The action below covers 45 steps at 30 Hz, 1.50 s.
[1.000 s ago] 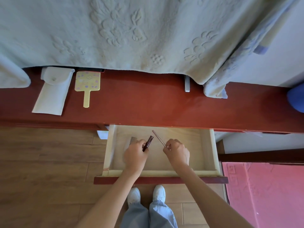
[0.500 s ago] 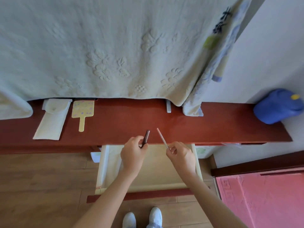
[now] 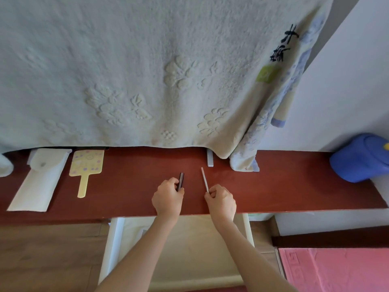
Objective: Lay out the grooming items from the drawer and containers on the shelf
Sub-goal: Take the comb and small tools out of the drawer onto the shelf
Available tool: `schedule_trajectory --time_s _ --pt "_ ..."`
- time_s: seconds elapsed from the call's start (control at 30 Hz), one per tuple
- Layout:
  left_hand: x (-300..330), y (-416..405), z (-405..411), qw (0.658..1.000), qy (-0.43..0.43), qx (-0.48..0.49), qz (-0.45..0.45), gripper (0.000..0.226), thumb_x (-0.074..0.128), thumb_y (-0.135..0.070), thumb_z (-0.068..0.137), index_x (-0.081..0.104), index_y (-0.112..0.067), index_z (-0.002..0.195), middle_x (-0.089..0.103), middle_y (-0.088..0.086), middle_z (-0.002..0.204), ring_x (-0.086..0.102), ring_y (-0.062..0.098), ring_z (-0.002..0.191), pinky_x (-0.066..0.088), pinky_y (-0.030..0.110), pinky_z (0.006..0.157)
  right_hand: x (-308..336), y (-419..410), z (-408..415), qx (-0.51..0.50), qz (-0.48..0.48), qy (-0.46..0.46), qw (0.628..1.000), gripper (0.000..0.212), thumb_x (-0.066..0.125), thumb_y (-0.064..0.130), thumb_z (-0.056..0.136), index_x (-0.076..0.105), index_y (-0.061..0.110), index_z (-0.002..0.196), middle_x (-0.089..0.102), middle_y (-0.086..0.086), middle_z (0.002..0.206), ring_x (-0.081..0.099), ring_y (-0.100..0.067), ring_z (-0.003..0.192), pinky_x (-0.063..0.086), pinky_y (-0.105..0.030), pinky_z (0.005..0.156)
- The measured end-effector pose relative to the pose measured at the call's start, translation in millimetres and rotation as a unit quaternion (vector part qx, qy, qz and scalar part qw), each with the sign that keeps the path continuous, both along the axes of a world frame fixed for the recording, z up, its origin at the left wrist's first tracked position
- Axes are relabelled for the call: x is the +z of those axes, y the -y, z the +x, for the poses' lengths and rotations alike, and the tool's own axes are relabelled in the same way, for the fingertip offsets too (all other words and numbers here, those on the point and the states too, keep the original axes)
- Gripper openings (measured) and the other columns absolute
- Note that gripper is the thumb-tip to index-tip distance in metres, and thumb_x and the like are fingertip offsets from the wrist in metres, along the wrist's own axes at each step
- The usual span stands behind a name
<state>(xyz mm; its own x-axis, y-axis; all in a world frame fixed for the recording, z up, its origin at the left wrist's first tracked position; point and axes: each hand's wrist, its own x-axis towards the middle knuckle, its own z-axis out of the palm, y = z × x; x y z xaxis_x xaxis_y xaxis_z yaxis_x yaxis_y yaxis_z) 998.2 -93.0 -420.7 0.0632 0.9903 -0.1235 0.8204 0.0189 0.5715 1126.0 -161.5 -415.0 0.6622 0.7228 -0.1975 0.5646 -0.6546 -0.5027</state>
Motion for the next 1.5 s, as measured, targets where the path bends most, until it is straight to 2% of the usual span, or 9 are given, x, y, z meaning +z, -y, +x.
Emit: schedule_trajectory --time_s 0.33,0.53,0.63,0.77,0.87,0.93,1.03,1.23,1.5 --pt "-3.9 -3.0 12.7 1.0 -0.003 -0.013 0.019 0.026 0.071 -0.031 0.082 0.067 -0.02 0.105 0.066 -0.003 0.091 0.064 0.02 0.077 0.045 0.03 0.059 -9.5 -8.2 3.6 -0.007 0.018 0.016 1.0 0.005 0.062 0.025 0.087 0.063 0.02 0.086 0.059 0.007 0.079 0.055 -0.016 0.067 0.039 -0.027 0.058" --pt "0.8 0.8 6.9 0.999 -0.013 -0.017 0.039 0.022 0.069 -0.034 0.083 0.068 -0.021 0.101 0.065 -0.005 0.088 0.063 0.019 0.072 0.034 0.026 0.054 -10.1 -2.3 0.8 -0.002 0.037 0.049 0.998 0.014 0.062 0.035 0.087 0.062 0.021 0.091 0.059 0.009 0.082 0.056 -0.014 0.078 0.039 -0.027 0.058" --pt "3.3 6.0 -1.1 0.996 -0.003 -0.03 0.08 0.02 0.07 -0.029 0.082 0.069 -0.018 0.099 0.065 -0.004 0.087 0.062 0.019 0.072 0.038 0.026 0.051 -9.5 4.1 -2.0 0.013 0.069 0.079 0.994 0.017 0.063 0.033 0.087 0.063 0.019 0.095 0.062 0.006 0.09 0.055 -0.016 0.087 0.044 -0.029 0.06" --pt "3.9 28.9 -24.3 0.983 -0.03 -0.061 0.168 0.025 0.072 -0.018 0.079 0.068 -0.011 0.103 0.066 0.002 0.093 0.062 0.024 0.083 0.047 0.03 0.047 -16.4 29.6 -10.2 0.064 0.127 0.14 0.98 0.018 0.072 0.019 0.08 0.066 0.012 0.095 0.065 -0.002 0.093 0.058 -0.025 0.085 0.051 -0.037 0.068" --pt "-1.0 56.6 -51.7 0.973 -0.047 -0.092 0.209 0.032 0.071 -0.013 0.079 0.065 -0.006 0.11 0.064 0.007 0.106 0.059 0.026 0.098 0.057 0.035 0.066 -23.5 61.1 -19.8 0.105 0.145 0.165 0.97 0.022 0.073 0.014 0.077 0.065 0.011 0.098 0.063 -0.003 0.099 0.058 -0.026 0.091 0.05 -0.037 0.076" --pt "-6.9 79.2 -72.5 0.971 -0.066 -0.105 0.206 0.036 0.069 -0.012 0.08 0.062 -0.004 0.115 0.062 0.01 0.113 0.056 0.028 0.107 0.055 0.039 0.081 -28.6 83.0 -28.0 0.129 0.147 0.169 0.966 0.021 0.067 0.014 0.079 0.064 0.011 0.099 0.062 -0.004 0.101 0.056 -0.025 0.092 0.05 -0.037 0.078" --pt "-18.3 114.9 -104.7 0.971 -0.106 -0.122 0.175 0.038 0.066 -0.017 0.083 0.06 -0.003 0.118 0.06 0.014 0.122 0.055 0.032 0.114 0.051 0.044 0.091 -33.2 112.2 -44.1 0.159 0.126 0.159 0.966 0.024 0.05 0.024 0.083 0.064 0.012 0.1 0.062 -0.004 0.1 0.056 -0.025 0.087 0.05 -0.037 0.073" --pt "-27.3 175.0 -168.0 0.966 -0.169 -0.163 0.111 0.055 0.033 -0.041 0.094 0.055 -0.004 0.127 0.055 0.016 0.132 0.049 0.034 0.125 0.043 0.049 0.101 -45.4 137.0 -79.4 0.252 0.068 0.095 0.961 0.032 0.071 0.013 0.074 0.065 0.01 0.105 0.064 -0.005 0.105 0.06 -0.028 0.098 0.053 -0.042 0.079" --pt "-45.0 189.9 -223.8 0.955 -0.209 -0.2 0.07 0.078 0.04 -0.068 0.086 0.052 -0.007 0.133 0.052 0.015 0.137 0.044 0.034 0.131 0.032 0.054 0.108 -65.2 91.6 -118.5 0.353 -0.052 0.011 0.934 0.042 0.054 0.027 0.093 0.049 0.014 0.133 0.049 -0.004 0.134 0.042 -0.023 0.125 0.043 -0.037 0.096"
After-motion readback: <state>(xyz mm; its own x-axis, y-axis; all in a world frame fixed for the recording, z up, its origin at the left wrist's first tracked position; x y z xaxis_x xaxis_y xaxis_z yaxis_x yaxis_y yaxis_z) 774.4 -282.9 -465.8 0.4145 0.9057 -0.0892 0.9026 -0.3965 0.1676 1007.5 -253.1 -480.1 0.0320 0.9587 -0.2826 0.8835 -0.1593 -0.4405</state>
